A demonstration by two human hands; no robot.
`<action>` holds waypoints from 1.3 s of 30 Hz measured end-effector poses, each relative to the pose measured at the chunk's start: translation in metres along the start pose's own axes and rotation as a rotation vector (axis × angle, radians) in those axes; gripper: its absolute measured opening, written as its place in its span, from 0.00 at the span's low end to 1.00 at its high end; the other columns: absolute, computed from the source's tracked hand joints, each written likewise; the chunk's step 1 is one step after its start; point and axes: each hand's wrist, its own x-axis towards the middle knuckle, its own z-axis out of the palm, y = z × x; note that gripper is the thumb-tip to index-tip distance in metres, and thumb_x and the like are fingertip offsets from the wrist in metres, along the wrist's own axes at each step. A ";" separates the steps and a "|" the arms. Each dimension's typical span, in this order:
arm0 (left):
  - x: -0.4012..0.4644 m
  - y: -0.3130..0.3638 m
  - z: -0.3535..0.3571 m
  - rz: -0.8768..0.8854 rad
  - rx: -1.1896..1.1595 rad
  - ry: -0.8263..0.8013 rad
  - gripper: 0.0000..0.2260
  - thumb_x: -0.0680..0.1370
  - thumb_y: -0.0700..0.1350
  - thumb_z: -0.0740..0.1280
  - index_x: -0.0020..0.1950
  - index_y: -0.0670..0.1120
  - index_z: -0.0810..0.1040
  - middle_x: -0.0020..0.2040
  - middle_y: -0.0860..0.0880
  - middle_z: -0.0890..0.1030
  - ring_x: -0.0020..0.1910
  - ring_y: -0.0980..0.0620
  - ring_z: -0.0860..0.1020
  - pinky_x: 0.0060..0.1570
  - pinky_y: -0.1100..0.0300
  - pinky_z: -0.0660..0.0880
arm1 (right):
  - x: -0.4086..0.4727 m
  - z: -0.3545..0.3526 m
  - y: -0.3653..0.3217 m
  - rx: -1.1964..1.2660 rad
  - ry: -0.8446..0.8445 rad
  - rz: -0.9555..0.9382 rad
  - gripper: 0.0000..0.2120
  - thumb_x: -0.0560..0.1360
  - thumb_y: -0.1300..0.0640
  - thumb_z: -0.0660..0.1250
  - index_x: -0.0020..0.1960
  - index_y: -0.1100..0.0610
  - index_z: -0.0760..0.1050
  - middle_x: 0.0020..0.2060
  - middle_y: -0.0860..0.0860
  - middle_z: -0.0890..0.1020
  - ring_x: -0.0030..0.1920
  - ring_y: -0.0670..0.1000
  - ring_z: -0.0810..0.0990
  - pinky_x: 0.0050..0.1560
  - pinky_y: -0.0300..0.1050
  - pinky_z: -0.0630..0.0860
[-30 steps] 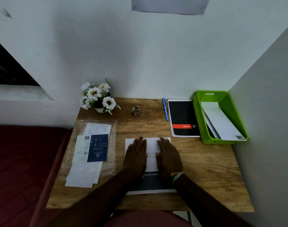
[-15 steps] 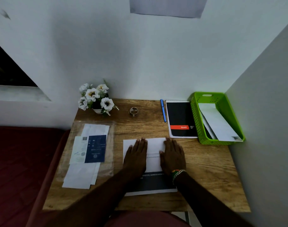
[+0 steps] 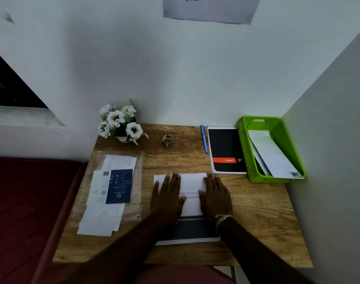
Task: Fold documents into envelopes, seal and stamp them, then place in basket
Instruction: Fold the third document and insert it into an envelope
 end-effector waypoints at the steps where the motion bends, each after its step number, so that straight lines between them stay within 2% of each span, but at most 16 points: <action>1: -0.002 -0.007 0.000 -0.017 -0.002 0.017 0.35 0.82 0.62 0.50 0.80 0.50 0.34 0.81 0.50 0.35 0.80 0.48 0.37 0.77 0.41 0.37 | 0.000 0.000 -0.001 0.005 0.004 0.002 0.28 0.82 0.43 0.53 0.80 0.50 0.54 0.81 0.48 0.51 0.80 0.53 0.49 0.77 0.54 0.51; 5: -0.005 -0.024 0.003 -0.095 -0.030 0.053 0.36 0.81 0.64 0.48 0.80 0.51 0.33 0.80 0.50 0.32 0.79 0.46 0.35 0.76 0.40 0.37 | 0.001 -0.002 -0.003 0.010 0.003 0.005 0.29 0.82 0.43 0.53 0.80 0.50 0.54 0.81 0.49 0.51 0.80 0.53 0.49 0.77 0.54 0.51; 8: -0.006 -0.011 0.000 -0.147 -0.063 0.061 0.38 0.81 0.65 0.48 0.80 0.47 0.33 0.80 0.47 0.32 0.79 0.45 0.35 0.75 0.42 0.33 | 0.000 -0.003 -0.004 -0.002 -0.014 0.007 0.29 0.82 0.43 0.52 0.80 0.50 0.50 0.81 0.48 0.49 0.80 0.53 0.47 0.78 0.53 0.49; 11: 0.006 0.008 -0.008 -0.123 -0.029 0.041 0.35 0.83 0.61 0.50 0.81 0.44 0.38 0.81 0.44 0.38 0.80 0.45 0.38 0.76 0.44 0.34 | 0.001 -0.007 -0.008 0.007 -0.029 0.027 0.29 0.82 0.44 0.54 0.80 0.50 0.51 0.81 0.49 0.50 0.80 0.53 0.48 0.78 0.54 0.50; 16: 0.019 0.009 -0.018 0.021 -0.049 0.100 0.28 0.81 0.54 0.62 0.79 0.51 0.57 0.79 0.45 0.56 0.79 0.44 0.53 0.78 0.45 0.49 | 0.010 -0.023 -0.016 0.017 -0.071 0.041 0.31 0.77 0.45 0.62 0.77 0.49 0.57 0.79 0.51 0.57 0.78 0.56 0.53 0.76 0.58 0.58; 18: 0.020 0.005 -0.021 0.026 -0.058 0.134 0.26 0.79 0.54 0.66 0.75 0.52 0.63 0.75 0.45 0.61 0.75 0.44 0.60 0.74 0.48 0.58 | 0.015 -0.026 -0.018 0.002 -0.077 0.009 0.31 0.75 0.44 0.64 0.76 0.48 0.60 0.78 0.52 0.59 0.77 0.58 0.55 0.73 0.59 0.62; 20: 0.020 0.002 -0.024 0.010 -0.086 0.149 0.26 0.77 0.56 0.69 0.72 0.53 0.65 0.71 0.47 0.64 0.71 0.45 0.65 0.71 0.50 0.63 | 0.020 -0.031 -0.021 -0.028 -0.054 -0.043 0.30 0.75 0.43 0.63 0.74 0.48 0.62 0.76 0.51 0.62 0.74 0.58 0.59 0.69 0.58 0.66; 23: 0.020 0.000 -0.027 -0.015 -0.119 0.135 0.30 0.75 0.58 0.70 0.74 0.54 0.64 0.71 0.48 0.64 0.70 0.46 0.65 0.69 0.48 0.64 | 0.025 -0.036 -0.028 -0.074 -0.023 -0.091 0.25 0.77 0.42 0.61 0.72 0.47 0.66 0.71 0.50 0.68 0.70 0.57 0.64 0.65 0.56 0.67; 26: 0.018 0.002 -0.032 -0.050 -0.090 0.092 0.32 0.75 0.59 0.70 0.75 0.56 0.61 0.73 0.48 0.62 0.71 0.45 0.63 0.68 0.45 0.63 | 0.032 -0.039 -0.030 -0.073 -0.034 -0.091 0.21 0.78 0.43 0.61 0.69 0.45 0.69 0.69 0.52 0.70 0.69 0.57 0.64 0.65 0.56 0.67; 28: 0.019 0.002 -0.038 -0.070 -0.085 0.053 0.31 0.74 0.59 0.71 0.74 0.57 0.63 0.73 0.48 0.61 0.71 0.44 0.62 0.67 0.43 0.62 | 0.036 -0.041 -0.031 -0.070 -0.040 -0.085 0.18 0.77 0.43 0.62 0.66 0.45 0.71 0.67 0.52 0.71 0.68 0.56 0.65 0.64 0.56 0.66; 31: 0.020 0.000 -0.044 -0.067 -0.090 0.037 0.27 0.71 0.59 0.73 0.68 0.58 0.69 0.70 0.50 0.66 0.70 0.45 0.63 0.65 0.43 0.61 | 0.040 -0.048 -0.034 -0.060 -0.026 -0.094 0.15 0.77 0.44 0.63 0.61 0.47 0.74 0.64 0.51 0.72 0.66 0.56 0.66 0.63 0.56 0.66; 34: 0.021 0.000 -0.051 -0.040 -0.153 0.068 0.19 0.72 0.56 0.72 0.61 0.57 0.72 0.65 0.53 0.72 0.67 0.48 0.66 0.63 0.46 0.60 | 0.039 -0.056 -0.036 0.061 -0.067 -0.071 0.08 0.76 0.47 0.65 0.55 0.46 0.76 0.56 0.47 0.78 0.62 0.53 0.72 0.62 0.55 0.63; 37: 0.023 -0.001 -0.057 -0.054 -0.314 0.164 0.07 0.76 0.55 0.68 0.53 0.58 0.76 0.55 0.57 0.78 0.61 0.52 0.72 0.62 0.47 0.60 | 0.037 -0.061 -0.035 0.228 -0.077 -0.018 0.02 0.76 0.48 0.67 0.48 0.45 0.75 0.47 0.43 0.81 0.55 0.50 0.76 0.62 0.54 0.63; 39: 0.025 -0.001 -0.060 -0.045 -0.383 0.231 0.02 0.78 0.54 0.66 0.48 0.58 0.78 0.48 0.59 0.80 0.55 0.54 0.75 0.59 0.48 0.61 | 0.033 -0.064 -0.036 0.300 -0.075 -0.016 0.02 0.76 0.49 0.68 0.45 0.45 0.75 0.44 0.42 0.81 0.52 0.49 0.77 0.63 0.53 0.63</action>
